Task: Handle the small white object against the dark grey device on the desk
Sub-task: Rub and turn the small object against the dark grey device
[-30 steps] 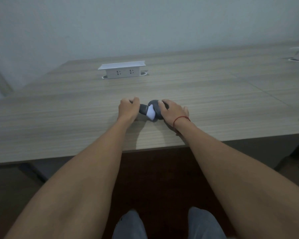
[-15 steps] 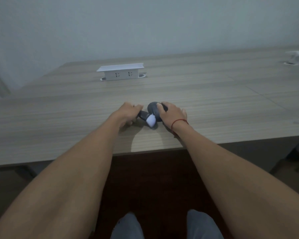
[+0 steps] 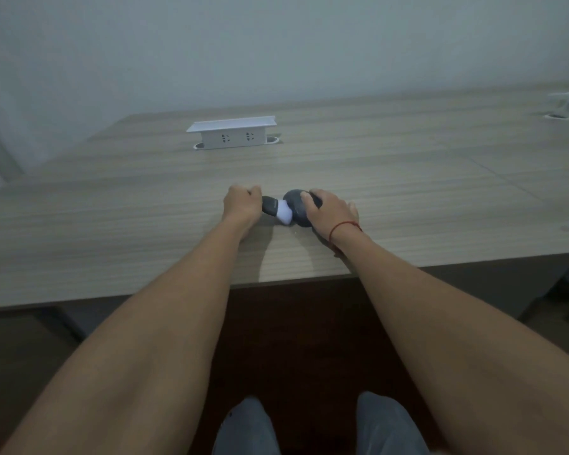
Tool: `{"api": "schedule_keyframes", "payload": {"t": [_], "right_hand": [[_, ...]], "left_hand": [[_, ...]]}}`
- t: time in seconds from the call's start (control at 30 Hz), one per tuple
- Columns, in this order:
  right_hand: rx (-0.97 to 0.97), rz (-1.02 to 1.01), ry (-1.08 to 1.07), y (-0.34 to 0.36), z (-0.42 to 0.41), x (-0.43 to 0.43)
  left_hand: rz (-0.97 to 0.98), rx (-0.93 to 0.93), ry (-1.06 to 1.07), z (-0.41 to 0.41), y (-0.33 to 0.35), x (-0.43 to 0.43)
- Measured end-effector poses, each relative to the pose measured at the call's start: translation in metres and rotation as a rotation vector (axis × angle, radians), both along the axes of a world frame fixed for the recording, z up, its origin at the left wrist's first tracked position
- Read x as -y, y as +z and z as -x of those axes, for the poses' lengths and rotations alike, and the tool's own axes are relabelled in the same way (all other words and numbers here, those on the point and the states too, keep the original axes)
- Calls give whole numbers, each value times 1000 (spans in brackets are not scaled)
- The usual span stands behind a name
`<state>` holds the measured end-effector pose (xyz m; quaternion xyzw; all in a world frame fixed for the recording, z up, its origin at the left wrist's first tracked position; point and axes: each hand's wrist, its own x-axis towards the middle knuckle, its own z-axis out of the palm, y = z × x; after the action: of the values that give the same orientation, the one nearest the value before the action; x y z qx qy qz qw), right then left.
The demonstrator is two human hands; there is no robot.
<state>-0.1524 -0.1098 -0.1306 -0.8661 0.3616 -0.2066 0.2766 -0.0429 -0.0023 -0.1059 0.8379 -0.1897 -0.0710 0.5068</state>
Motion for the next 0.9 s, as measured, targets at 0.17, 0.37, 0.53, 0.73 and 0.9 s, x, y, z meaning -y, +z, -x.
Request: {"api": "schedule_keyframes", "payload": {"t": [0.17, 0.37, 0.53, 0.73, 0.9], "right_hand": [[9, 4, 1, -2, 0, 3], [19, -12, 4, -3, 0, 3], [37, -13, 28, 0, 4, 1], [84, -45, 103, 2, 11, 4], [59, -58, 194, 7, 19, -3]], "left_hand": [[-128, -83, -175, 9, 5, -3], [-96, -140, -204, 11, 6, 3], [135, -67, 184, 3, -2, 8], [80, -187, 57, -11, -2, 9], [51, 29, 304, -8, 5, 6]]}}
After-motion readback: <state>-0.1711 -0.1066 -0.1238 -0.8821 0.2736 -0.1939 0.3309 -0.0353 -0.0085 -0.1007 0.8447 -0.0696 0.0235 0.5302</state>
